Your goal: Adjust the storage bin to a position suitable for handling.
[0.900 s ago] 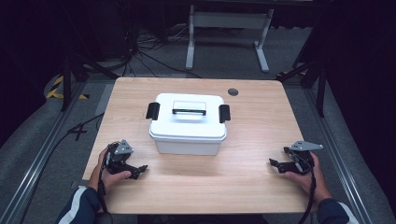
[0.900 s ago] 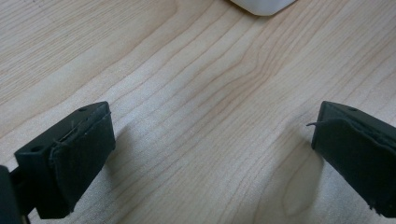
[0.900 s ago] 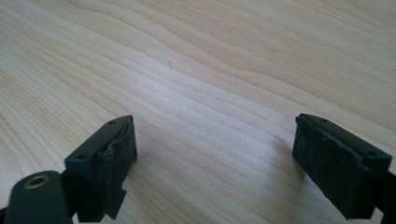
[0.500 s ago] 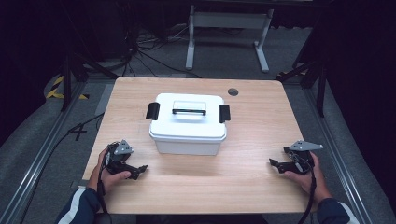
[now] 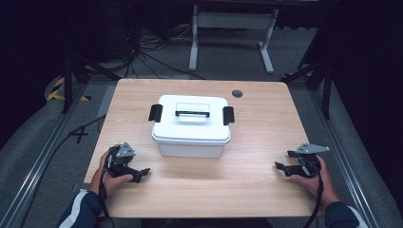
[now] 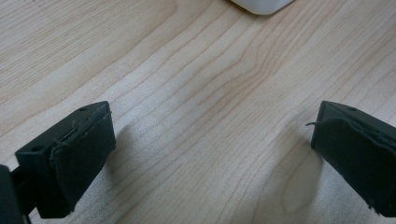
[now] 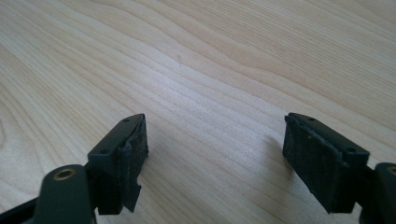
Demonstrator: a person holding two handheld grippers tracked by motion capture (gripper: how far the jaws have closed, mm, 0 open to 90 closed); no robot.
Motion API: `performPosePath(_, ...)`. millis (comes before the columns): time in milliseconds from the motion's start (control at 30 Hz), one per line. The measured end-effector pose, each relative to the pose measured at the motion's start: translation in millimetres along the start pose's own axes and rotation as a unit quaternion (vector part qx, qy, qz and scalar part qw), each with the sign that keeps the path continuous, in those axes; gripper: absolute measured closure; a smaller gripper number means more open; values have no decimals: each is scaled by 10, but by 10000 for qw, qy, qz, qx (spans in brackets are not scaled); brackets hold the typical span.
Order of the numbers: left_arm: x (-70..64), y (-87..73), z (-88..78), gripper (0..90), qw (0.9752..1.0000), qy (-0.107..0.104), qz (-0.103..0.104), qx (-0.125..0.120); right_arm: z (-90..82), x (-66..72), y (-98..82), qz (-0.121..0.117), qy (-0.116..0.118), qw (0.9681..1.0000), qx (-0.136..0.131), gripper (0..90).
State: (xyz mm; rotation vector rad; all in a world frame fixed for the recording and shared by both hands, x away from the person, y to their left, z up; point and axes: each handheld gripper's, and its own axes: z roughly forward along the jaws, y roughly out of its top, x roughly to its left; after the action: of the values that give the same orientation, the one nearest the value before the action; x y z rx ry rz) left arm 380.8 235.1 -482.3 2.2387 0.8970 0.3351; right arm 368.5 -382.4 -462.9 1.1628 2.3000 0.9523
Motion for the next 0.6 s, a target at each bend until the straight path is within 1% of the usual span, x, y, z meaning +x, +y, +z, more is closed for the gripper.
performPosePath(67, 0, 0, 0, 2, 10000, -1, 1, 2, -20, 1, 12, -46, 52, 10000, 0, 276)
performPosePath(167, 0, 0, 0, 2, 10000, -1, 1, 3, -61, 5, 55, -115, 104, 9999, -26, 299)
performPosePath(200, 0, 0, 0, 2, 10000, 0, 1, 2, -81, 11, 79, -116, 151, 9998, -51, 311)
performPosePath(333, 0, 0, 0, 2, 10000, -1, 0, 1, -172, 30, 204, -278, 245, 9993, -108, 334)
performPosePath(367, 0, 0, 0, 2, 10000, -1, 2, 4, -200, 38, 247, -350, 258, 9990, -133, 337)
performPosePath(400, 0, 0, 0, 2, 10000, -1, 2, 4, -200, 38, 247, -350, 258, 9990, -133, 337)
performPosePath(433, 0, 0, 0, 2, 10000, 0, 2, 4, -247, 53, 329, -454, 297, 9985, -104, 342)
performPosePath(533, 1, 0, 0, 2, 10000, 0, 2, 3, -324, 64, 477, -584, 348, 9976, -132, 343)
performPosePath(600, 1, 0, -1, 2, 10000, 0, 5, 5, -386, 75, 609, -702, 326, 9968, -204, 343)
